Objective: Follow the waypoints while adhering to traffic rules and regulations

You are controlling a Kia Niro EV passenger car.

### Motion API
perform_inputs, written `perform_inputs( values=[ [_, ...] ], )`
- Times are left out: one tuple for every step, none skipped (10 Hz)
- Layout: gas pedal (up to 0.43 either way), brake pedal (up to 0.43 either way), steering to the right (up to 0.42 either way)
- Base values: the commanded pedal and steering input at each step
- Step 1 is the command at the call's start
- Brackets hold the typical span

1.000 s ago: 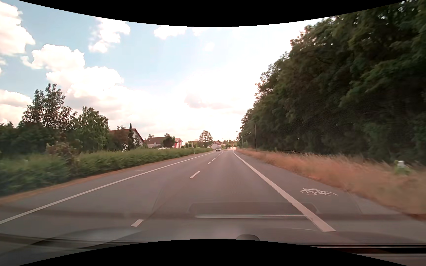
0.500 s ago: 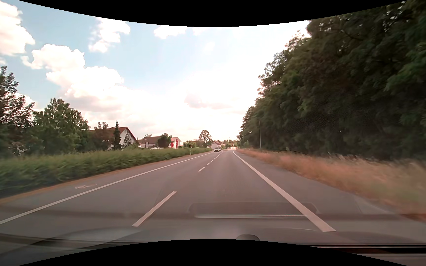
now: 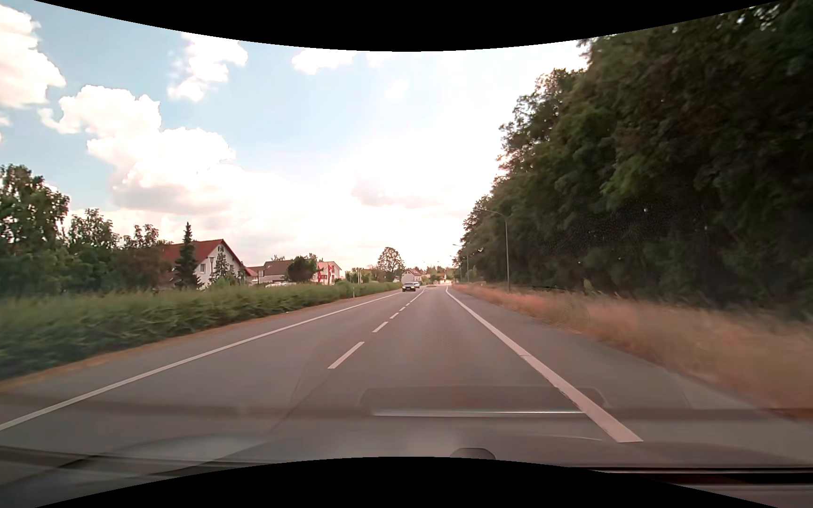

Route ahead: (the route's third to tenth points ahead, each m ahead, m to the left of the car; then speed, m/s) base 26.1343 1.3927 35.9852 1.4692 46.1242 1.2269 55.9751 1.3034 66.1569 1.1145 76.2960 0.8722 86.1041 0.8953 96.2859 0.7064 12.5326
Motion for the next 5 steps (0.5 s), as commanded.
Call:
perform_inputs(
  values=[
    [0.059,0.000,-0.004],
    [0.059,0.000,-0.004],
    [0.059,0.000,-0.003],
    [0.059,0.000,-0.001],
    [0.059,0.000,-0.001]
  ],
)
